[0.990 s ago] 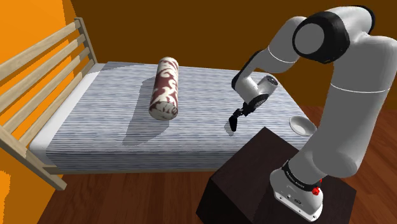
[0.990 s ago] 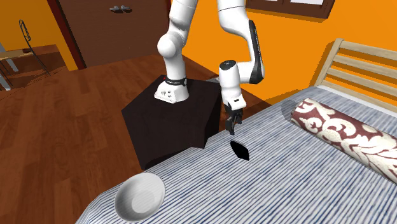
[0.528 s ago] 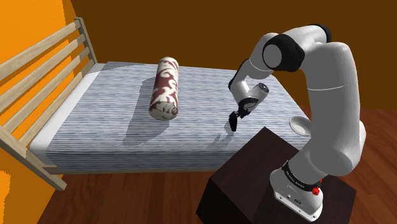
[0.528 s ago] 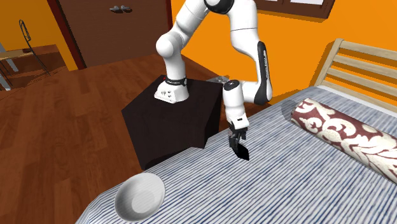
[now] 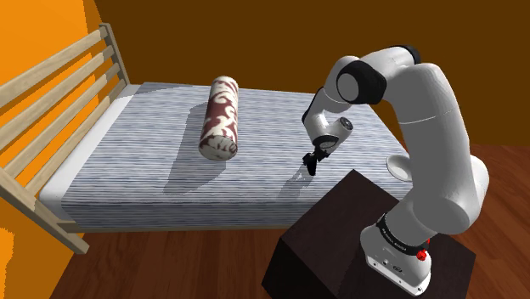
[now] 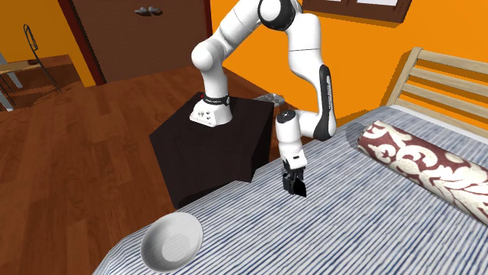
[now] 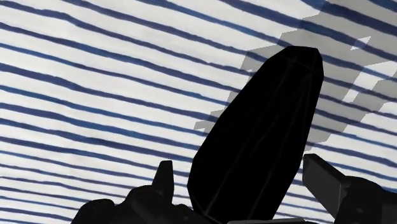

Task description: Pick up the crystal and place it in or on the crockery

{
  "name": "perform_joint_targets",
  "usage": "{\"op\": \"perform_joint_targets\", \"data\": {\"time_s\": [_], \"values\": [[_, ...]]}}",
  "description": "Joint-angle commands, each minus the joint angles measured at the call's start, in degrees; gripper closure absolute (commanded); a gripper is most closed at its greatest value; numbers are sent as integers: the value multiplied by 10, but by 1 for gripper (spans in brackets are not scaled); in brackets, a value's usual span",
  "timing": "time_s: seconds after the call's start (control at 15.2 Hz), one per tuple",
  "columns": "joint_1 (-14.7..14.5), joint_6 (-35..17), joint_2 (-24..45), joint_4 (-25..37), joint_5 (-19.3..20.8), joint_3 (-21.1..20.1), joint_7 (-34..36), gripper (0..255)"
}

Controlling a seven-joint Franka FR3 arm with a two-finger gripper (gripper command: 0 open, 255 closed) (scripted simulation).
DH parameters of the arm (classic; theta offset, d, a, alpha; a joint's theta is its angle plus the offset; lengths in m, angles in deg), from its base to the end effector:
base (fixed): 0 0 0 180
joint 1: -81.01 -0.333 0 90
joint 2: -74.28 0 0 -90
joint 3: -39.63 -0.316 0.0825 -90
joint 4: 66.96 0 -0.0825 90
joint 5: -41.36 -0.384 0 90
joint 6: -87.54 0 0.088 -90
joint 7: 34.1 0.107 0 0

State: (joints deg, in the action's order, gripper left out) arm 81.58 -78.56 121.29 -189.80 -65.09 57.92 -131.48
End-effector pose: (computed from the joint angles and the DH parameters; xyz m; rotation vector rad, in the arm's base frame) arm 0.4083 -0.2297 0.0320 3.0628 -0.5178 0.4148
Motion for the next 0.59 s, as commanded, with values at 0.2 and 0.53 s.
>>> {"op": "perform_joint_targets", "data": {"time_s": [0.2, 0.53], "values": [[0, 1, 3, 2, -3, 0, -2, 0], [0, 1, 3, 2, -3, 0, -2, 255]]}}
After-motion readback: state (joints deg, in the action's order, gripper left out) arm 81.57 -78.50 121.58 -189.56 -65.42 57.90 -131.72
